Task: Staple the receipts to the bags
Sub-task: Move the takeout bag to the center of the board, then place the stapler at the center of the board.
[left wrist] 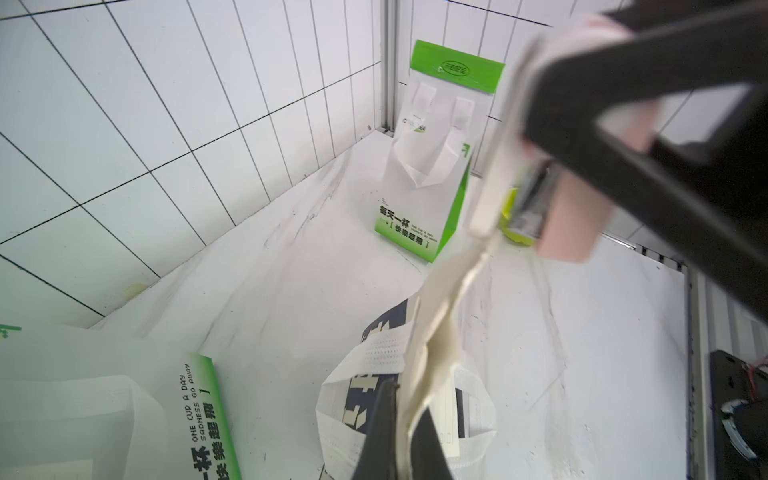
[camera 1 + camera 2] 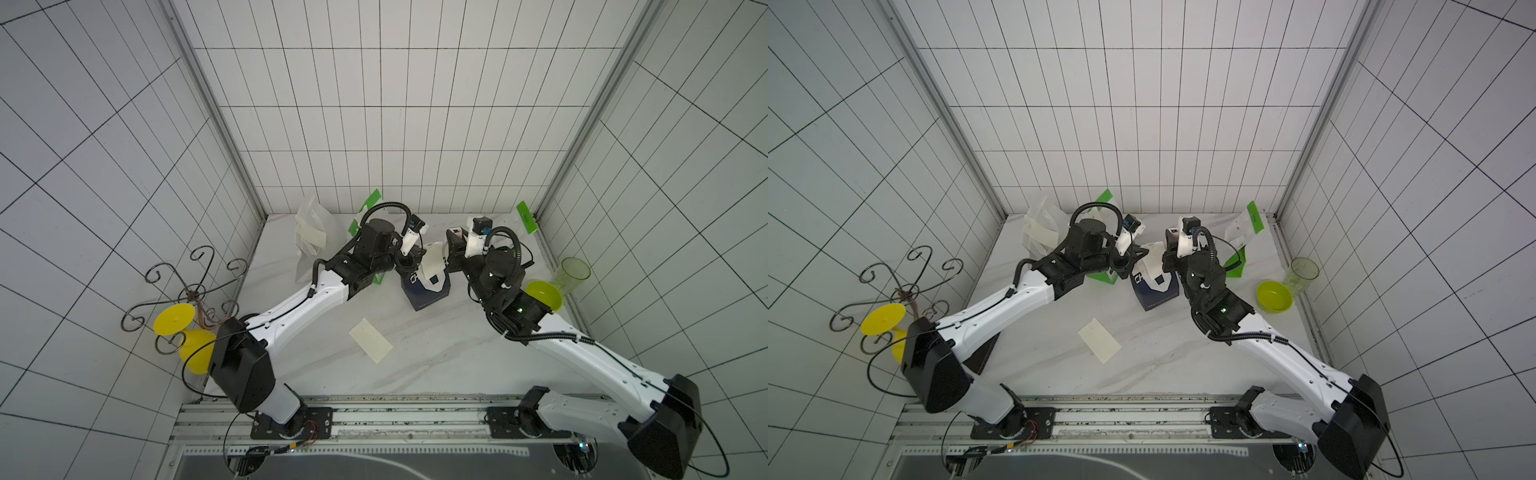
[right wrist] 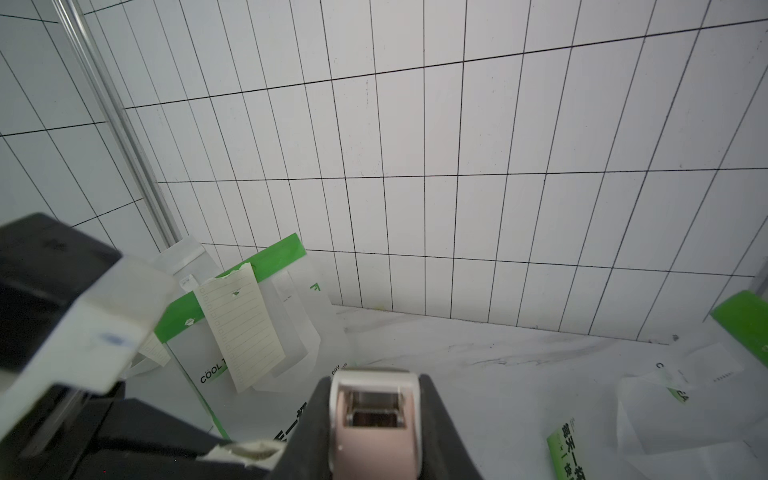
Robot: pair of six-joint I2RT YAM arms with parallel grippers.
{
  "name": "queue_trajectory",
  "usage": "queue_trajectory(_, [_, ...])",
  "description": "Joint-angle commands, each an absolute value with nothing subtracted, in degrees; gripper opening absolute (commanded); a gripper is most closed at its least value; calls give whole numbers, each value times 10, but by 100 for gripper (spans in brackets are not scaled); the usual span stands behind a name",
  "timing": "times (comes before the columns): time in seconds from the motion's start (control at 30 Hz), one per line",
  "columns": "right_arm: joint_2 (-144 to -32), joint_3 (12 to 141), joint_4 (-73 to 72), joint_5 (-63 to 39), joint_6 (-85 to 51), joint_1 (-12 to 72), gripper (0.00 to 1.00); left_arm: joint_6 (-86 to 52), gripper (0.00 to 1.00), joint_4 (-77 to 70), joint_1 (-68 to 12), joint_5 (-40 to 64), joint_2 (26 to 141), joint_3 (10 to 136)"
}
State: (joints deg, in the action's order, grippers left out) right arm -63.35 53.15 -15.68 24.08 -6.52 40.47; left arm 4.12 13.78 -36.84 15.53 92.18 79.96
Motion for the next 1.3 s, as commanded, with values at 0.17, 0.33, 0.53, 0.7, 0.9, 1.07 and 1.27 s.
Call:
queue_trajectory(0.17, [-575,502,-57,199,-145,376,0,-4,0,103,-325,110,1081,978])
queue_trajectory(0.33, [-596,508,38,106,-189,352,0,11,0,178,-325,84,1161,1089])
queue_trajectory(0.53, [-643,496,165,35,-205,342,0,21,53,183,-335,55,1168,1105])
queue_trajectory(0.7, [-673,446,228,1,-225,332,0,10,98,123,-345,51,1106,1061])
queue_trajectory(0.9, [-756,429,256,-33,-233,309,0,-18,98,49,-350,30,965,964])
queue_trajectory(1.07, [-826,466,295,-11,-222,299,4,-70,98,-71,-351,33,807,765])
queue_trajectory(1.27, [-880,489,304,-17,-228,291,20,-72,98,-85,-348,17,701,654])
